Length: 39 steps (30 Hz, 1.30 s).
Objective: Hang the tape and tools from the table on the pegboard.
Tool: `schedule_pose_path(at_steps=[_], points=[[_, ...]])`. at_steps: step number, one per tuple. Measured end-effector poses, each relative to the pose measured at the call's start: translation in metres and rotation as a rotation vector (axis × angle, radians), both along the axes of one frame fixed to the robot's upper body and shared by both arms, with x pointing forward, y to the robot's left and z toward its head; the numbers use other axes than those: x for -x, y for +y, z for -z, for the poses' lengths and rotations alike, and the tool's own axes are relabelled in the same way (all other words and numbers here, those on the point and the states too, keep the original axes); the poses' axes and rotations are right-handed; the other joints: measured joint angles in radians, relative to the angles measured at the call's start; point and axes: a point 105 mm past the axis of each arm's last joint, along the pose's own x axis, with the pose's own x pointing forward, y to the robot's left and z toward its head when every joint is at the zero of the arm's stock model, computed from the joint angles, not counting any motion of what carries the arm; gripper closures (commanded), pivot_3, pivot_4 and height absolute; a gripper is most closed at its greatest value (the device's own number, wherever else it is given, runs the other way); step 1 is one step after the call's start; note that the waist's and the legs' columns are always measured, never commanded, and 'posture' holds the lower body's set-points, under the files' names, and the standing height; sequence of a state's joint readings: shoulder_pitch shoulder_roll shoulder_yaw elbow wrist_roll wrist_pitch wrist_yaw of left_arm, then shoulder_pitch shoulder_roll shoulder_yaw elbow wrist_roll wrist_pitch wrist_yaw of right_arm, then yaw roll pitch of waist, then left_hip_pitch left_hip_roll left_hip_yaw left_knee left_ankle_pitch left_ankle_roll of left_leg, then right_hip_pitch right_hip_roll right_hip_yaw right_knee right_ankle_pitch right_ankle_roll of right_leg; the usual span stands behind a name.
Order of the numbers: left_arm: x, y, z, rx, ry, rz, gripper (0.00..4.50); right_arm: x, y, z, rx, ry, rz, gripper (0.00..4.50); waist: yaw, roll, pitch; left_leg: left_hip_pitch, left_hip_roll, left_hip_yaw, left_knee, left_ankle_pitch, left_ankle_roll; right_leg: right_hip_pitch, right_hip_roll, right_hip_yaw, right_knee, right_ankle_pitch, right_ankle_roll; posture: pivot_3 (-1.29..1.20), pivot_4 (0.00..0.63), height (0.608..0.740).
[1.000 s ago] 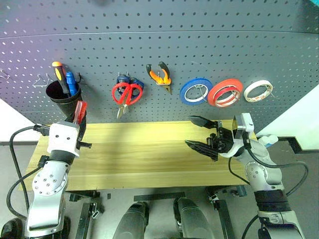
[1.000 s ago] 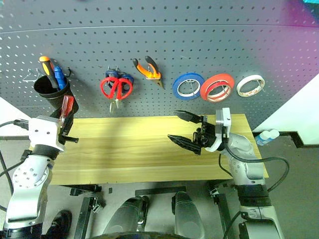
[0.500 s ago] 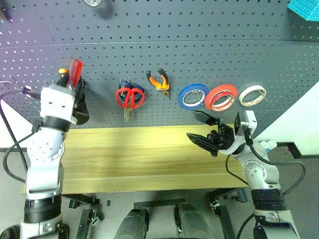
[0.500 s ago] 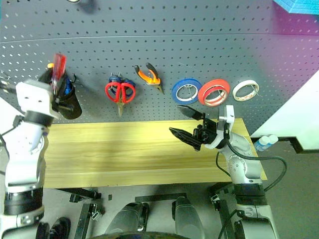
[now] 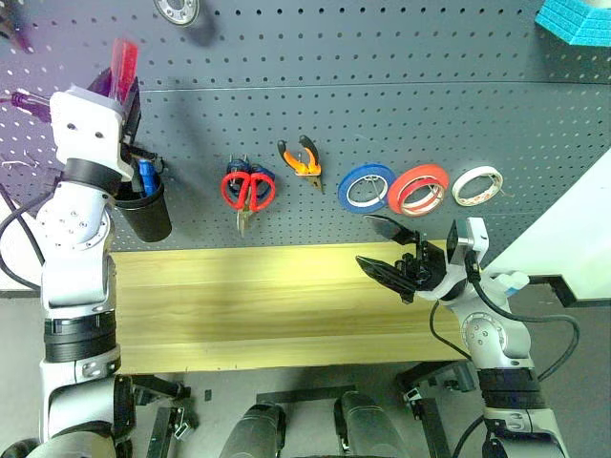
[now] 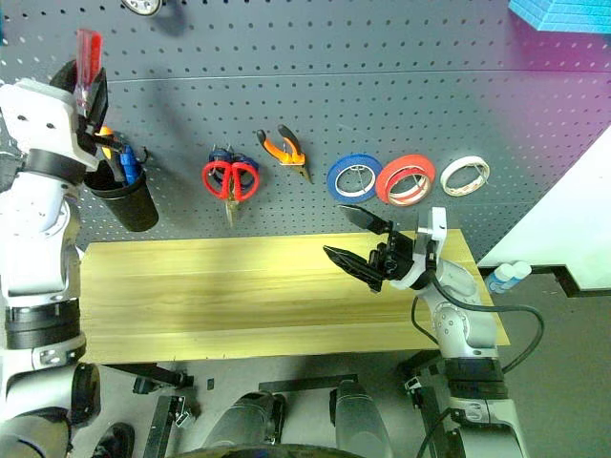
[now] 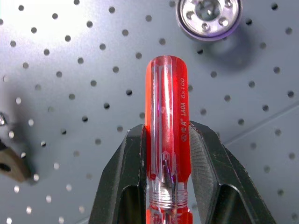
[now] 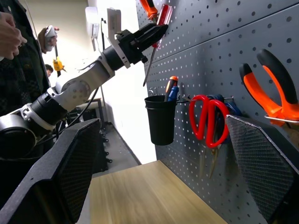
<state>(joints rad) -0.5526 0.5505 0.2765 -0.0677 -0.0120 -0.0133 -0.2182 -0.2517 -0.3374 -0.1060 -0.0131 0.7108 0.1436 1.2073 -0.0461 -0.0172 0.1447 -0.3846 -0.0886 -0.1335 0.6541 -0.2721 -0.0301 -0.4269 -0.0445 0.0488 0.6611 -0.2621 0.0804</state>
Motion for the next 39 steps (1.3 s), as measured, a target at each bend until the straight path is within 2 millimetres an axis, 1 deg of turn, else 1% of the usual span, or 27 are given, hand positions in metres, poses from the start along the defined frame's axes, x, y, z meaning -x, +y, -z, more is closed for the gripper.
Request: schedule_pose_path(at_steps=[7,14,19,21,23,24,27,28,32,33,36,39], points=[[-0.012,0.008,0.017,0.028,0.040,-0.001,3.60,0.001,-0.006,0.005,0.016,0.024,0.025,0.00,0.000,0.000,0.000,0.002,0.000,0.001,0.001,0.000,0.000,0.001,0.000,0.001,0.002,0.000,0.000,-0.10,0.114,0.740],[-0.027,0.022,0.051,0.122,0.113,-0.023,3.60,0.002,-0.013,0.004,0.038,0.039,0.043,0.00,0.000,0.000,0.000,0.005,0.000,0.001,0.001,0.000,0.000,0.004,0.000,0.001,0.002,0.000,0.000,-0.10,0.127,0.740],[-0.026,0.037,0.069,0.178,0.142,-0.067,3.60,0.002,-0.019,0.003,0.056,0.051,0.055,0.00,-0.001,0.000,0.000,0.006,0.000,0.001,0.000,0.000,0.000,0.004,0.000,0.001,0.002,0.000,0.000,-0.10,0.135,0.740],[-0.024,0.040,0.075,0.185,0.148,-0.079,3.60,0.002,-0.020,0.003,0.056,0.057,0.056,0.00,-0.001,0.000,0.000,0.006,0.000,0.001,0.000,0.000,0.000,0.005,0.000,0.002,0.002,0.000,0.000,-0.09,0.138,0.740],[-0.021,0.043,0.086,0.199,0.168,-0.097,3.60,0.002,-0.021,0.003,0.059,0.063,0.055,0.00,-0.002,0.000,0.000,0.009,0.000,0.002,-0.001,0.000,0.000,0.007,0.000,0.003,0.002,0.000,0.000,-0.09,0.138,0.740],[-0.020,0.044,0.091,0.208,0.177,-0.104,2.88,0.002,-0.021,0.004,0.060,0.063,0.055,0.00,-0.001,0.000,0.000,0.010,0.000,0.002,-0.001,0.000,0.000,0.007,0.000,0.003,0.002,0.000,0.000,-0.09,0.139,0.740],[-0.017,0.047,0.103,0.243,0.205,-0.112,2.00,0.002,-0.021,0.004,0.061,0.064,0.055,0.00,0.002,0.000,0.000,0.010,0.000,0.002,-0.001,0.000,0.000,0.008,0.000,0.003,0.002,0.000,0.000,-0.08,0.139,0.740],[-0.016,0.048,0.105,0.249,0.209,-0.117,1.61,0.002,-0.021,0.004,0.061,0.064,0.055,0.00,0.002,0.000,0.000,0.010,0.000,0.002,-0.001,0.000,0.000,0.008,0.000,0.003,0.002,0.000,0.000,-0.08,0.140,0.740],[-0.015,0.048,0.102,0.268,0.204,-0.108,0.25,0.002,-0.021,0.004,0.061,0.064,0.054,0.00,0.004,0.000,0.000,0.011,0.000,0.002,-0.001,0.000,0.000,0.009,0.000,0.003,0.002,0.000,0.000,-0.08,0.140,0.740],[-0.015,0.048,0.101,0.269,0.199,-0.105,0.06,0.002,-0.021,0.004,0.062,0.064,0.054,0.00,0.003,0.000,0.000,0.011,0.000,0.002,-0.001,0.000,0.000,0.009,0.000,0.003,0.002,0.000,0.000,-0.08,0.140,0.740],[-0.012,0.044,0.092,0.266,0.174,-0.085,0.06,0.002,-0.020,0.004,0.061,0.064,0.052,0.00,0.003,0.000,0.000,0.011,0.000,0.002,-0.001,0.000,0.000,0.009,0.000,0.003,0.002,0.000,0.000,-0.08,0.139,0.740],[-0.009,0.031,0.079,0.250,0.134,-0.041,0.06,0.002,-0.020,0.003,0.060,0.062,0.052,0.00,0.003,0.000,0.000,0.011,0.000,0.002,-0.001,0.000,0.000,0.009,0.000,0.003,0.002,0.000,0.000,-0.07,0.140,0.740]])
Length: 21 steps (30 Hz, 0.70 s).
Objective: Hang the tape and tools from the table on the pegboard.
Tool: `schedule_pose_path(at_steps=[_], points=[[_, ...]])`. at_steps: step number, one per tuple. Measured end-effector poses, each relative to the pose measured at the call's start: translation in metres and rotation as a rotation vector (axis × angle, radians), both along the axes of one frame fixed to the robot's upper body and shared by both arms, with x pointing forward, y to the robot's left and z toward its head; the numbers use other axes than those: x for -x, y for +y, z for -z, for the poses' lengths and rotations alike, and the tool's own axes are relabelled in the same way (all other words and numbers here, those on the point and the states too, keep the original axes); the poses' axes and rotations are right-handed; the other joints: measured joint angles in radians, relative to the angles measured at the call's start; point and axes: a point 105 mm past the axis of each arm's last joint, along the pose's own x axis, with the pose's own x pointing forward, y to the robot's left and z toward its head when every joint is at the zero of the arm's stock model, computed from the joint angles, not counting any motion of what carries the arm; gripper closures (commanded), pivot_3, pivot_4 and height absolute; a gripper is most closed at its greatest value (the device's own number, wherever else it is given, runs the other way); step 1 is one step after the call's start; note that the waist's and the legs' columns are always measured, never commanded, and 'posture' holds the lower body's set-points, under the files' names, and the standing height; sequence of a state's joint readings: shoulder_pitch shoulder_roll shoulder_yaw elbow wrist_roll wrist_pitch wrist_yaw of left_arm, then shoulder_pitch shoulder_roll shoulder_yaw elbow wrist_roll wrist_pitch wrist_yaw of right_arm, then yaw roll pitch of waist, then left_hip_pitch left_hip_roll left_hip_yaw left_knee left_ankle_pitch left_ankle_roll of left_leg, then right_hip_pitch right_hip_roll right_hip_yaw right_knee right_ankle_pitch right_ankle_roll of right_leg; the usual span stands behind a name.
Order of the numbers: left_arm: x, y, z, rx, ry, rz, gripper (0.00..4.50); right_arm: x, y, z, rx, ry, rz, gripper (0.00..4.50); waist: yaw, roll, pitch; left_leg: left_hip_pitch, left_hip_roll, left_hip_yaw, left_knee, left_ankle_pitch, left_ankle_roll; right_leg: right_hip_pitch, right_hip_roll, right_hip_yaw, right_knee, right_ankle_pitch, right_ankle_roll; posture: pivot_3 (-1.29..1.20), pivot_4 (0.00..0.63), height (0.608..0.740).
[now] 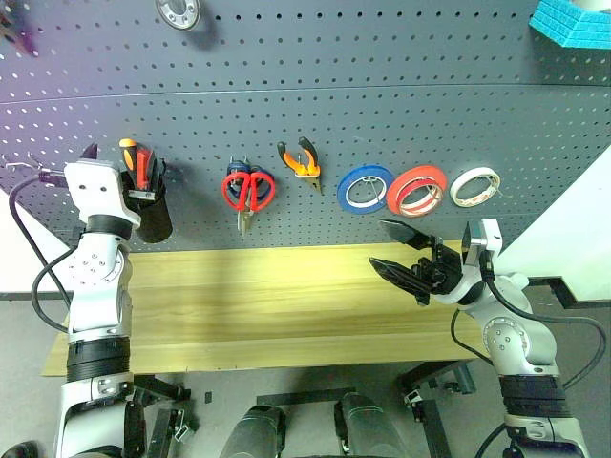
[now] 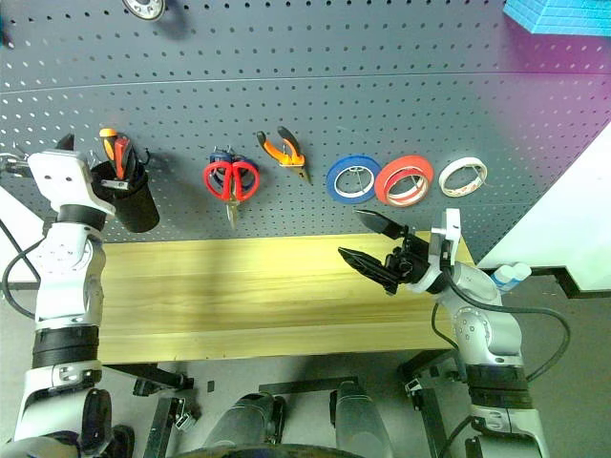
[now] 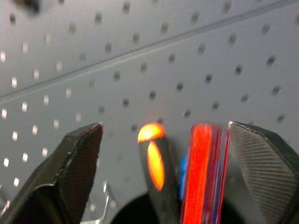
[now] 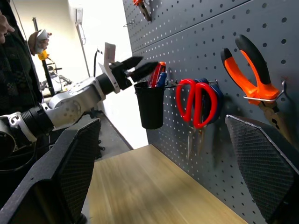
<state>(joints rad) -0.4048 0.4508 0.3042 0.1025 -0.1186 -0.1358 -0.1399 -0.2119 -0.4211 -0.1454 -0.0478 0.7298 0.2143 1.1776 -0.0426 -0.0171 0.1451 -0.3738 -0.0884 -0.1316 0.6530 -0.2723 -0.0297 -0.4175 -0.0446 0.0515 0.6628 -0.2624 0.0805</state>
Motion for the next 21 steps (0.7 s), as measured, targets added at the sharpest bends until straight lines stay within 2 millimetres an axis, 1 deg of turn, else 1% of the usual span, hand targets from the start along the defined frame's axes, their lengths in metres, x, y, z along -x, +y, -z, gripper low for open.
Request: schedule_pose_path(at_steps=[5,8,10,11,13,15,17,19,21], points=[[0.000,-0.018,-0.012,-0.003,-0.029,0.046,0.06,-0.001,0.001,-0.001,-0.001,-0.004,-0.001,0.00,0.000,0.000,0.000,0.000,0.000,0.000,0.000,0.000,0.000,0.000,0.000,0.000,0.000,0.000,0.000,-0.07,0.135,0.740],[0.000,-0.029,-0.030,-0.014,-0.076,0.076,0.06,-0.001,0.002,-0.002,-0.008,-0.009,-0.004,0.00,0.000,0.000,0.000,0.000,0.000,0.000,0.000,0.000,0.000,0.001,0.000,0.000,0.000,0.000,0.000,-0.07,0.129,0.740],[0.002,-0.041,-0.039,-0.036,-0.099,0.119,0.06,-0.002,0.002,-0.003,-0.009,-0.011,-0.003,0.00,0.000,0.000,0.000,0.000,0.000,0.000,0.000,0.000,0.000,0.001,0.000,0.000,-0.001,0.000,0.000,-0.08,0.126,0.740],[0.002,-0.049,-0.039,-0.047,-0.092,0.157,0.06,-0.002,0.002,-0.003,-0.009,-0.013,0.001,0.00,-0.001,0.000,0.000,0.000,0.000,0.000,-0.001,0.000,0.000,0.001,0.000,0.000,-0.001,0.000,0.000,-0.08,0.126,0.740],[0.002,-0.070,-0.028,-0.049,-0.042,0.262,0.06,-0.005,0.003,-0.004,-0.015,-0.021,0.018,0.00,-0.001,0.000,0.000,0.001,0.000,0.000,-0.001,0.000,0.000,0.001,0.000,0.000,-0.001,0.000,0.000,-0.08,0.122,0.740],[0.002,-0.090,-0.007,-0.057,0.041,0.359,0.06,-0.009,0.004,-0.005,-0.034,-0.036,0.051,0.00,-0.002,0.000,0.000,0.001,0.000,0.000,-0.001,0.000,0.000,0.002,0.000,0.000,-0.001,0.000,0.000,-0.08,0.117,0.740],[0.004,-0.107,0.013,-0.063,0.118,0.428,0.06,-0.016,0.003,-0.002,-0.053,-0.034,0.107,0.00,-0.003,0.000,0.000,0.001,0.000,0.000,-0.001,0.000,0.000,0.001,0.000,0.000,-0.001,0.000,0.000,-0.07,0.113,0.740],[0.006,-0.116,0.023,-0.052,0.156,0.465,0.06,-0.025,0.000,0.002,-0.070,-0.039,0.192,0.00,-0.001,0.000,0.000,0.001,0.000,0.000,-0.001,0.000,0.000,0.001,0.000,0.000,-0.001,0.000,0.000,-0.07,0.112,0.740],[0.010,-0.121,0.029,-0.058,0.177,0.490,0.06,-0.032,-0.002,0.007,-0.077,-0.046,0.272,0.00,-0.002,0.000,0.000,0.001,0.000,0.000,-0.001,0.000,0.000,0.001,0.000,0.000,-0.001,0.000,0.000,-0.07,0.111,0.740]])
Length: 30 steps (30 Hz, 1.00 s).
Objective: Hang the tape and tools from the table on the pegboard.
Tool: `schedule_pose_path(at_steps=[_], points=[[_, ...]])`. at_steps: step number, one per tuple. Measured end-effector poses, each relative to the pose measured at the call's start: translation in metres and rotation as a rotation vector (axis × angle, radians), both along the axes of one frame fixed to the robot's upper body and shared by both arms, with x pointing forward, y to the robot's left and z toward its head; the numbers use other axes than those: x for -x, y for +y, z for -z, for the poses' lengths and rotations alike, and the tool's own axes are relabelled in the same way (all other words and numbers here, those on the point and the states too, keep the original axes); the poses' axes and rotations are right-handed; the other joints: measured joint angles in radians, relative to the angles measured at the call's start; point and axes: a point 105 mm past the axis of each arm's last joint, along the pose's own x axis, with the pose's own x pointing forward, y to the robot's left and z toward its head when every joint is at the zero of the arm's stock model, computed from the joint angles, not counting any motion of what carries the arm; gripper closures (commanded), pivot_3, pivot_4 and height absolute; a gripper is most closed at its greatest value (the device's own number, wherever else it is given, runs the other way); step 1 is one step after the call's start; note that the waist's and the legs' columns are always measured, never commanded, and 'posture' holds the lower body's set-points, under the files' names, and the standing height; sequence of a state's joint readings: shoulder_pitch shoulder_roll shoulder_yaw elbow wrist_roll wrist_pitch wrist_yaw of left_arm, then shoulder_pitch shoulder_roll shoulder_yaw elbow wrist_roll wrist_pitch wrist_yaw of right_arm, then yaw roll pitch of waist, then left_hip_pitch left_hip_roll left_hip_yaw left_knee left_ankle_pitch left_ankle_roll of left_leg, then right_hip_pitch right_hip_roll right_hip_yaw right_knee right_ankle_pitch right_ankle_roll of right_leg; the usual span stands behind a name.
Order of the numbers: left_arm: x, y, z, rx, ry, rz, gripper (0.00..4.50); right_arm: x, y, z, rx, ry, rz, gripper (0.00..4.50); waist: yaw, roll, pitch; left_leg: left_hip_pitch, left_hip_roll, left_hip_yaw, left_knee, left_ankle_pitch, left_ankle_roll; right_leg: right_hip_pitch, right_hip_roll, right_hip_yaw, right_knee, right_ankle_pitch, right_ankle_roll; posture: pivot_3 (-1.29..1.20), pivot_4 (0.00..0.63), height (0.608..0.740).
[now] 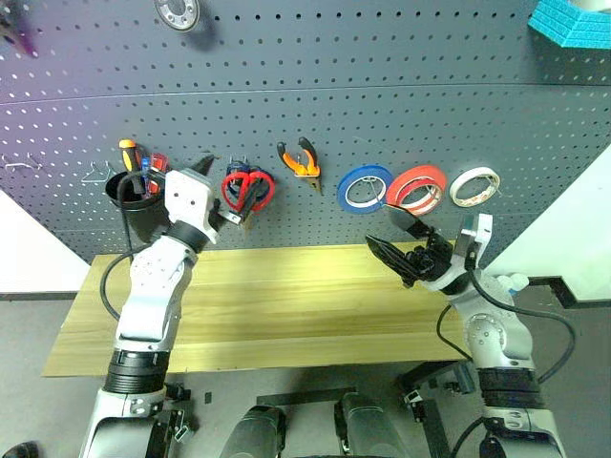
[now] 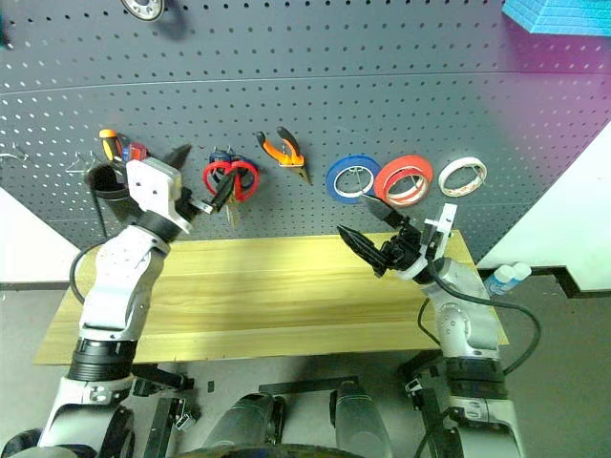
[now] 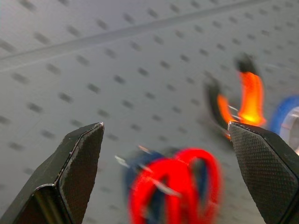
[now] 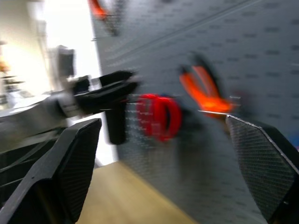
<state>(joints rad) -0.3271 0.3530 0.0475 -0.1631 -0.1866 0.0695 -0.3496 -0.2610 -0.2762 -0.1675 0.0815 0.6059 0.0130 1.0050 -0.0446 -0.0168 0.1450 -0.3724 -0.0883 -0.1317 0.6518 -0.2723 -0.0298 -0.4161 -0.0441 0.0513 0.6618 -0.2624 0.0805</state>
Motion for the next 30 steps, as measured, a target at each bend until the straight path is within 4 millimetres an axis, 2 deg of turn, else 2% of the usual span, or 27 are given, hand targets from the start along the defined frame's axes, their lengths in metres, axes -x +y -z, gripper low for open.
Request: schedule_pose_path(at_steps=[4,8,11,16,19,22,27,30], points=[[0.010,-0.008,0.030,-0.055,0.067,0.040,0.06,-0.014,-0.003,0.017,-0.027,0.030,0.177,0.00,0.001,0.001,0.000,0.001,0.000,0.000,-0.001,0.000,0.000,0.000,0.000,0.000,0.000,0.000,0.000,-0.06,0.099,0.740],[0.021,-0.005,0.054,-0.089,0.099,0.031,0.06,-0.021,-0.011,0.038,-0.012,0.066,0.366,0.00,0.004,0.005,-0.004,0.001,0.000,0.000,-0.001,0.000,0.000,0.000,0.000,0.000,0.000,0.000,0.000,-0.05,0.084,0.740],[0.024,-0.004,0.078,-0.062,0.158,0.028,0.06,-0.017,-0.017,0.057,-0.003,0.116,0.462,0.00,0.009,0.005,-0.004,0.001,0.000,0.000,-0.001,0.000,0.000,0.001,0.000,0.000,0.000,0.000,0.000,-0.05,0.081,0.740],[0.031,0.000,0.089,-0.055,0.126,0.036,0.06,-0.003,-0.019,0.076,0.023,0.169,0.510,0.00,0.001,0.008,-0.006,0.003,0.000,0.001,-0.002,0.000,0.000,0.002,0.000,0.001,0.000,0.000,0.000,-0.06,0.084,0.740],[0.042,0.006,0.104,-0.043,0.162,0.045,0.06,0.003,-0.024,0.080,0.035,0.174,0.550,0.00,0.000,0.009,-0.006,0.004,0.000,0.000,-0.002,0.000,0.000,0.003,0.000,0.001,0.000,0.000,0.000,-0.06,0.087,0.740],[0.052,0.026,0.119,-0.017,0.204,-0.030,0.06,0.011,-0.032,0.082,0.055,0.172,0.598,0.00,0.002,0.009,-0.006,0.010,0.000,0.000,-0.003,0.000,0.000,0.010,0.000,0.001,-0.002,-0.001,0.000,-0.06,0.084,0.740],[0.074,0.074,0.135,0.081,0.246,-0.256,0.06,0.033,-0.058,0.093,0.129,0.198,0.710,0.00,0.004,0.009,-0.006,0.017,0.001,-0.001,-0.004,-0.001,0.002,0.020,0.000,0.001,-0.010,-0.004,0.004,-0.05,0.089,0.740],[0.089,0.082,0.142,0.090,0.269,-0.302,0.06,0.046,-0.066,0.101,0.166,0.222,0.758,0.00,0.006,0.009,-0.007,0.017,0.001,-0.001,-0.004,-0.001,0.002,0.022,0.000,0.001,-0.013,-0.005,0.002,-0.05,0.087,0.740]])
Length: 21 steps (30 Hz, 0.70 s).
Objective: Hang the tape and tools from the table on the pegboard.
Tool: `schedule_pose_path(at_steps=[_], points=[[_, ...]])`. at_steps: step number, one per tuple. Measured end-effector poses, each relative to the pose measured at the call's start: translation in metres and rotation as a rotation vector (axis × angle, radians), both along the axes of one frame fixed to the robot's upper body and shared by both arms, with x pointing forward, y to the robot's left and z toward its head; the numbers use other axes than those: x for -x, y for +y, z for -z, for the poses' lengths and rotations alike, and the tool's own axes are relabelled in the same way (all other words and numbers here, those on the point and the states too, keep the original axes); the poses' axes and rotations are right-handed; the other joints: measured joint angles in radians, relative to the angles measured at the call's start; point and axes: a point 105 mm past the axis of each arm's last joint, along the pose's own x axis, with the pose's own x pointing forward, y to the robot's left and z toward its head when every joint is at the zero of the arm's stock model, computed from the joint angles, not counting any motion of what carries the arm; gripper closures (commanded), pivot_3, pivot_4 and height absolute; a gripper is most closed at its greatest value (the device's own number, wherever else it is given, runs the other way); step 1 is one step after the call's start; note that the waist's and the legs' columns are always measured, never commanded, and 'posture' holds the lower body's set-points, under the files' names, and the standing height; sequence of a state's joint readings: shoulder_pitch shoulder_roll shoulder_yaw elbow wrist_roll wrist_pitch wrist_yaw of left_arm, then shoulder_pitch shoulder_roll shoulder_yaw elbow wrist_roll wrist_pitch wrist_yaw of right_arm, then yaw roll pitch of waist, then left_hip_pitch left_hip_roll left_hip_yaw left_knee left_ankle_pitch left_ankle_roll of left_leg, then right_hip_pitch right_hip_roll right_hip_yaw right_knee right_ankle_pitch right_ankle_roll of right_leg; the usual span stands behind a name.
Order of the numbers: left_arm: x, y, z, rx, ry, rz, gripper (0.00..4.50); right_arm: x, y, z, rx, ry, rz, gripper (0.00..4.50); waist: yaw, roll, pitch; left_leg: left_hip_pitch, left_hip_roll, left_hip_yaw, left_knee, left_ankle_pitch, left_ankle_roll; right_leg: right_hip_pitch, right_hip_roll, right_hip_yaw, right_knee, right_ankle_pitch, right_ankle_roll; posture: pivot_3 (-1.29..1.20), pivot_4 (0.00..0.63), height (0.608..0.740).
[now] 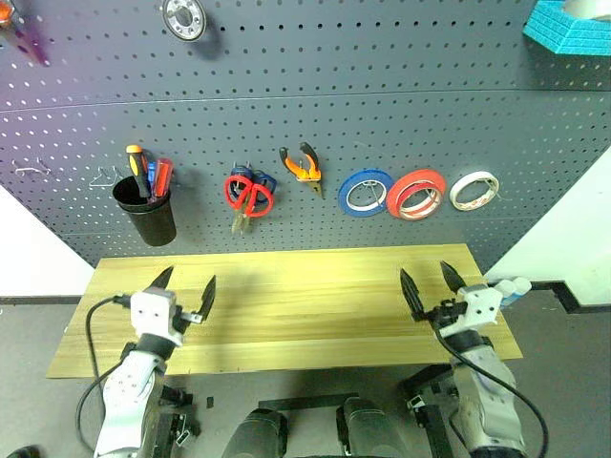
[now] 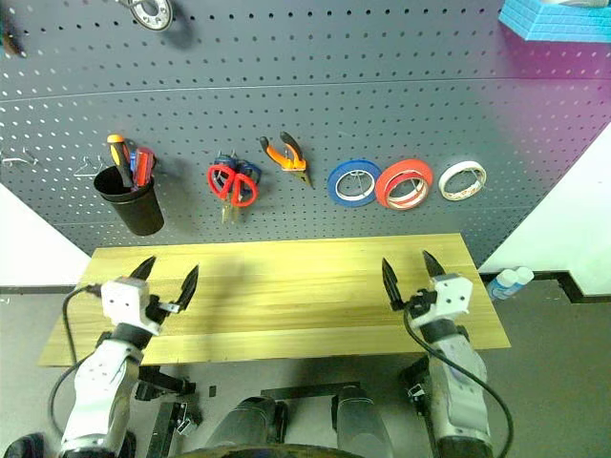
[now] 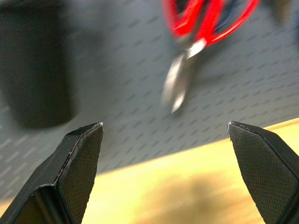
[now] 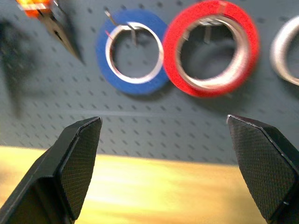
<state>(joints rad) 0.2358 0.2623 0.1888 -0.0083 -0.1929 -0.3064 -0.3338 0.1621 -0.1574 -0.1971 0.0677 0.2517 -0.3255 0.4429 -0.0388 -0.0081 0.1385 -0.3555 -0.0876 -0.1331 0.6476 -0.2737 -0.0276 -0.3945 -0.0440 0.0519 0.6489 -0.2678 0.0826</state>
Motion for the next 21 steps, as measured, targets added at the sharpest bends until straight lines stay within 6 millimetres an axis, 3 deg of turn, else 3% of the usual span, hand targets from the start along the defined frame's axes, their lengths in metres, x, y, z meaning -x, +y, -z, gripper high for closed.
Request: schedule_pose_path(at_steps=[8,17,21], points=[[0.016,-0.002,0.009,0.062,0.029,-0.004,0.06,0.013,-0.010,0.010,0.037,0.035,0.090,0.00,0.005,0.000,-0.001,0.000,0.000,0.000,0.000,0.000,0.000,0.001,0.000,0.000,-0.001,-0.001,0.000,-0.04,0.074,0.740],[0.024,-0.005,0.017,0.096,0.053,0.021,0.06,0.007,-0.020,0.019,0.030,0.041,0.145,0.00,0.004,0.002,-0.009,0.000,0.000,0.000,0.000,0.000,0.001,0.001,0.000,0.000,-0.002,-0.001,0.000,-0.04,0.053,0.740],[0.022,-0.002,0.030,0.117,0.077,0.026,0.06,0.004,-0.021,0.025,0.033,0.049,0.155,0.00,0.004,0.005,-0.015,0.000,0.000,0.000,0.000,0.000,0.001,0.001,0.000,-0.001,-0.002,-0.001,0.000,-0.04,0.051,0.740]])
